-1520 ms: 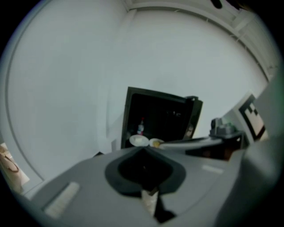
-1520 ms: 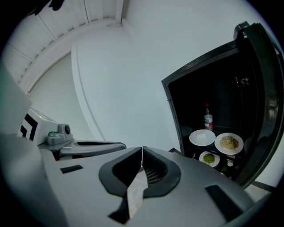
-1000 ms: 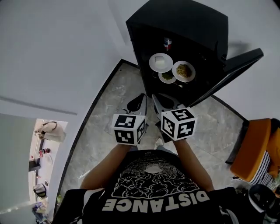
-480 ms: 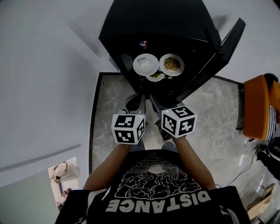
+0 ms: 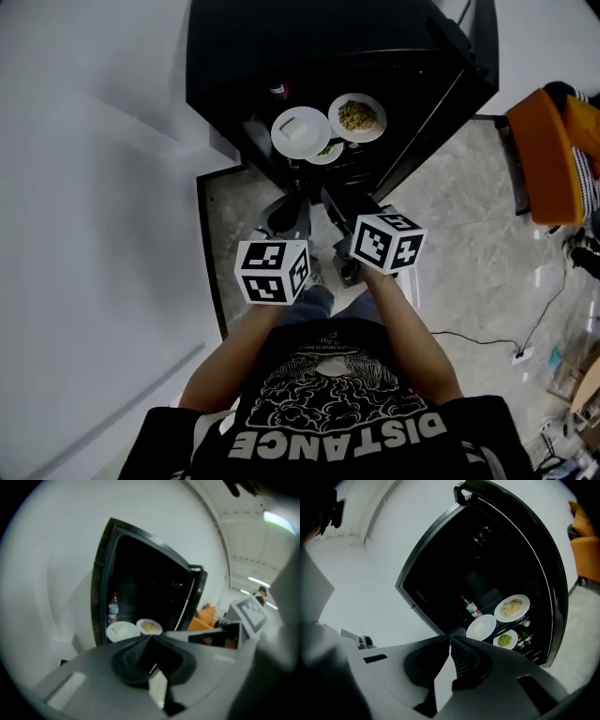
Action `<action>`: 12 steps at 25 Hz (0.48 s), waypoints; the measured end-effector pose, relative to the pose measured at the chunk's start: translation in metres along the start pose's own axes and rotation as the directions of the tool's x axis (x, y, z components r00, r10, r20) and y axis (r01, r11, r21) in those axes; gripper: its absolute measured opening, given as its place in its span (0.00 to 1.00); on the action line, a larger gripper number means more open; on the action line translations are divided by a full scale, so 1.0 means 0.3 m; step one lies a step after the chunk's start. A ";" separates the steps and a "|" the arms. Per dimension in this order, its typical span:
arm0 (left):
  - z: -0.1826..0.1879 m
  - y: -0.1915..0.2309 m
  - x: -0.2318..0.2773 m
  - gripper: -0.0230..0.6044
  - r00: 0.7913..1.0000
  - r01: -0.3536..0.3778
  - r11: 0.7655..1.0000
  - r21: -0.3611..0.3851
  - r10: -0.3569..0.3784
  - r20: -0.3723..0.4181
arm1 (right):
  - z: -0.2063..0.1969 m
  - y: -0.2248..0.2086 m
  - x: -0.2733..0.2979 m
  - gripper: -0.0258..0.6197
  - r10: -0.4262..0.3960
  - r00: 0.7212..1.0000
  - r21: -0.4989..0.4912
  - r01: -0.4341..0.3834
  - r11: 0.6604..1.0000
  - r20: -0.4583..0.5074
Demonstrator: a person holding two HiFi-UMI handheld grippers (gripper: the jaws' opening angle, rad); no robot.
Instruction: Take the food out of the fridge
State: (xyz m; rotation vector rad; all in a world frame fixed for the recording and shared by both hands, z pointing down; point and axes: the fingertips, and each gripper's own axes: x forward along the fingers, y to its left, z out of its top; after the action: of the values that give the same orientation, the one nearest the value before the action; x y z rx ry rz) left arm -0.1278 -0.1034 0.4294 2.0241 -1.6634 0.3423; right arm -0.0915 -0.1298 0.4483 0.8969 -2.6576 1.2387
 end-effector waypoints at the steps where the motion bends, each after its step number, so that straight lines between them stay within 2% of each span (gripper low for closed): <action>1: -0.005 0.010 0.006 0.04 1.000 0.014 1.000 0.014 -0.014 -0.007 | -0.006 -0.009 0.014 0.04 0.001 1.000 0.029 -0.002 1.000 0.023; 7: -0.031 0.062 0.059 0.04 0.998 0.066 0.995 0.077 -0.065 -0.018 | -0.029 -0.079 0.113 0.04 0.011 0.990 0.190 -0.038 0.981 0.144; 11: -0.041 0.110 0.090 0.04 0.996 0.087 0.991 0.105 -0.084 -0.031 | -0.055 -0.139 0.187 0.05 -0.016 0.978 0.297 -0.047 0.954 0.208; 12: -0.043 0.118 0.098 0.04 0.995 0.093 0.989 0.113 -0.089 -0.035 | -0.064 -0.155 0.205 0.09 -0.018 0.976 0.326 -0.055 0.944 0.217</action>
State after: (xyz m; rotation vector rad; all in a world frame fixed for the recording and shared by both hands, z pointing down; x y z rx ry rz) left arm -0.1539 -0.1261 0.4623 2.1599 -1.5600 0.4425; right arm -0.1206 -0.1686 0.5114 1.1115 -2.6660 1.7222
